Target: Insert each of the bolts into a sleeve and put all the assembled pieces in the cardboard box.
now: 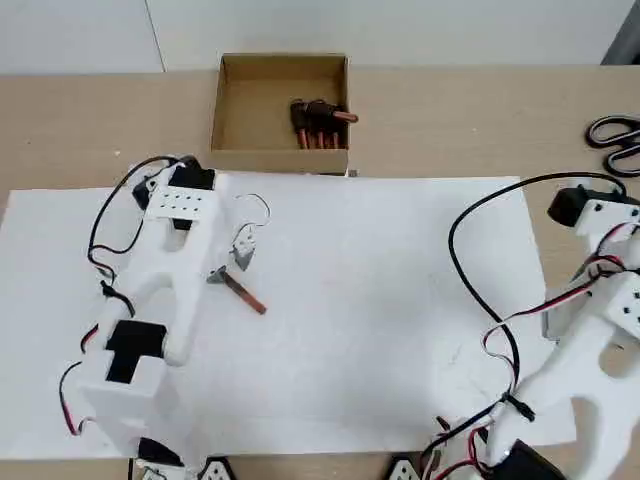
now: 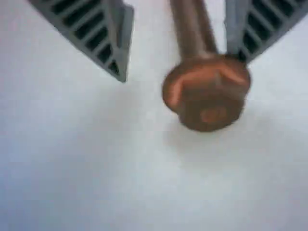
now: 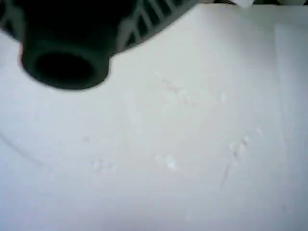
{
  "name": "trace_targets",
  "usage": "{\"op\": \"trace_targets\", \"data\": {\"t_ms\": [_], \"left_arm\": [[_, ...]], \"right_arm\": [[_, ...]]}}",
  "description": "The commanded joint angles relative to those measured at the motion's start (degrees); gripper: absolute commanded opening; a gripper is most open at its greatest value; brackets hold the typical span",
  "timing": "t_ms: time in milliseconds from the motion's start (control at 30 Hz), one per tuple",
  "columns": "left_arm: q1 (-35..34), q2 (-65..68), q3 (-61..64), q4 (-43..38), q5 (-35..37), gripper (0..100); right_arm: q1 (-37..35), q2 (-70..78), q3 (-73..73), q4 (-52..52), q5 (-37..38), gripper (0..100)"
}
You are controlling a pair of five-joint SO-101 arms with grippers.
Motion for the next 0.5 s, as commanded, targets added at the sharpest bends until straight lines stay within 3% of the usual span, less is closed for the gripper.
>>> {"op": "trace_targets", "data": {"t_ms": [0, 200, 367, 467], "left_arm": [[0.0, 2.4, -1.2, 1.3, -0.3, 13], [-1.1, 6.2, -1.2, 1.1, -0.1, 13], [-0.5, 7.5, -1.5, 0.9, -0.1, 0], [-0.6, 7.1, -1.5, 0.9, -0.1, 0]], "right_arm": [[0.4, -2.1, -0.4, 0.3, 0.6, 0.4], [0.4, -2.1, -0.4, 0.3, 0.6, 0.4], [0.4, -2.1, -0.4, 0.3, 0.6, 0.4], [0.4, -2.1, -0.4, 0.3, 0.6, 0.4]]}}
